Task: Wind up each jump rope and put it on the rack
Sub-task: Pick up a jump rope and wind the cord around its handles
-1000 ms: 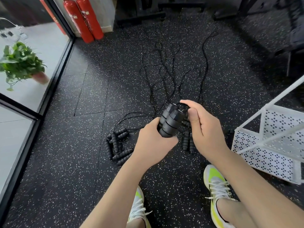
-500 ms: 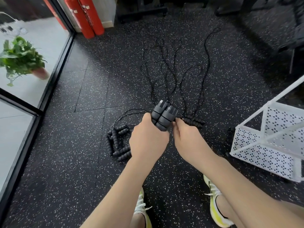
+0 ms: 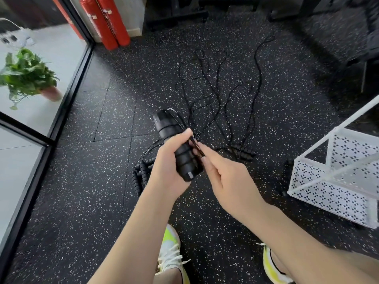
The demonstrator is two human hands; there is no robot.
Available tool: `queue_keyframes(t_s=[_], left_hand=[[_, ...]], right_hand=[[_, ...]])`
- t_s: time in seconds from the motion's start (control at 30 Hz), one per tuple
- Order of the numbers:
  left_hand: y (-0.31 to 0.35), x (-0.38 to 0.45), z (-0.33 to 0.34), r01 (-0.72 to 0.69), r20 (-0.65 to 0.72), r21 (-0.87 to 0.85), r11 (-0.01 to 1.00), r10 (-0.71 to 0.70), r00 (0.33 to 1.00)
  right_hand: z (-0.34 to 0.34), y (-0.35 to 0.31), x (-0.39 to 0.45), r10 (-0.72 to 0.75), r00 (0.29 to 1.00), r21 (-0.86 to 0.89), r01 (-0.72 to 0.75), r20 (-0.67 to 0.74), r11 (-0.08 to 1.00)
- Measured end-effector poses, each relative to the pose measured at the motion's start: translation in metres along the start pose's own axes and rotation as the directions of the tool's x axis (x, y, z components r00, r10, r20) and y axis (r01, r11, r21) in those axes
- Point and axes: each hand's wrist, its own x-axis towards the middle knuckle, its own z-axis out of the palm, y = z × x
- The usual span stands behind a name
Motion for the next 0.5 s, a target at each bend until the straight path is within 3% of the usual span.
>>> queue_keyframes(t_s=[0.23, 0.5], left_hand=[[0.001, 0.007, -0.007, -0.085, 0.049, -0.232, 0.969, 0.098, 0.994], [0.001, 0.011, -0.005, -0.202, -0.021, -0.235, 0.951, 0.203, 0.979]], right_hand=[[0.008, 0.000, -0.007, -0.067, 0.996, -0.057, 0.071, 0.063, 0.996], [0.009, 0.002, -0.019, -0.065, 0.991, -0.050, 0.071, 0.113, 0.996]])
